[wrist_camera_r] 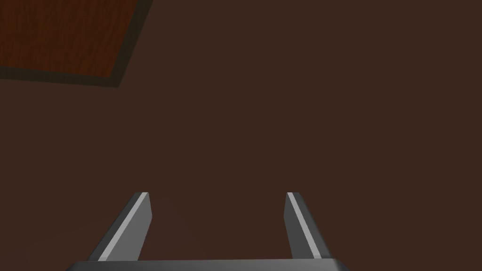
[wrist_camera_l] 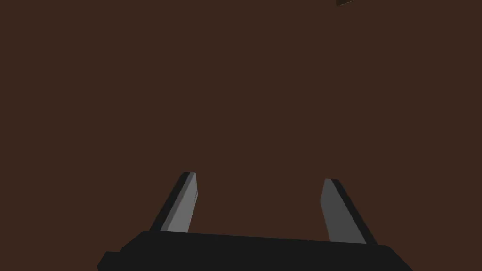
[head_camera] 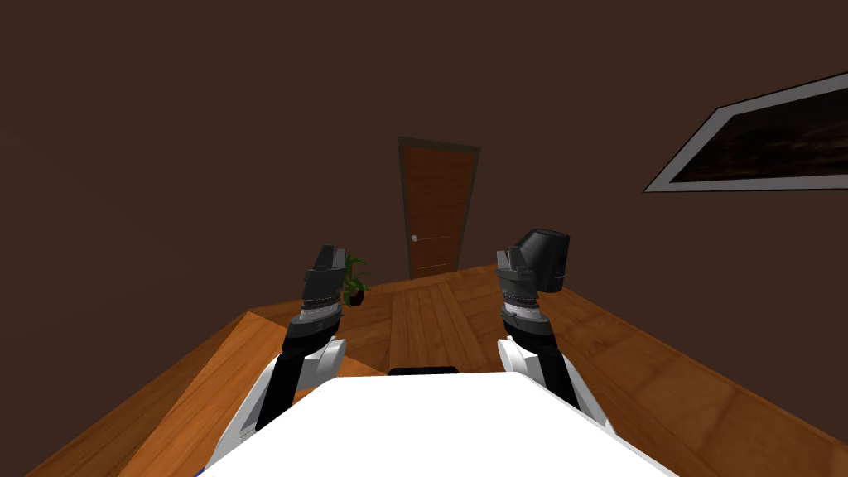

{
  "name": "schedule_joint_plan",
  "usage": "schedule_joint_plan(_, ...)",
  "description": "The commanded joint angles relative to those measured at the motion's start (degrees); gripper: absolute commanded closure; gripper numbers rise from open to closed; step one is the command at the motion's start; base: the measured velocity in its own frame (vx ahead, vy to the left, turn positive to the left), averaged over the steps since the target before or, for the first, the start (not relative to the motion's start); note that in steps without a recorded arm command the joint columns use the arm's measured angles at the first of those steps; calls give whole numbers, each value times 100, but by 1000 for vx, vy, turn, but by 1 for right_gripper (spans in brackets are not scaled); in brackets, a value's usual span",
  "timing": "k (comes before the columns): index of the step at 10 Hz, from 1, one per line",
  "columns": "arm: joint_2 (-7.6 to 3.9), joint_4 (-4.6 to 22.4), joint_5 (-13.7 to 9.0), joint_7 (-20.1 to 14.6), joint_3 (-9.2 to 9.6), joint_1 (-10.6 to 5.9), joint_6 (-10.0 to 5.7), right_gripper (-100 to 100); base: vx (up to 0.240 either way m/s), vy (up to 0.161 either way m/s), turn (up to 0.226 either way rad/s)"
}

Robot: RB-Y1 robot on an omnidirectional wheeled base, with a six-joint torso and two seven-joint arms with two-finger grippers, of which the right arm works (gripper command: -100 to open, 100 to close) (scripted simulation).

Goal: Pull the door open

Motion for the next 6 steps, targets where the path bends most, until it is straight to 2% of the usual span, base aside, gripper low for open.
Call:
schedule_joint_plan(1,-41,145,70,87,-11,-37,-42,-100,93,57,-26)
schedule_joint_plan(2,-52,189,91,112,-14,-48,-55,-100,173,53,-34)
schedule_joint_plan(6,-150,651,314,388,-49,-166,-188,-100,187,67,-31)
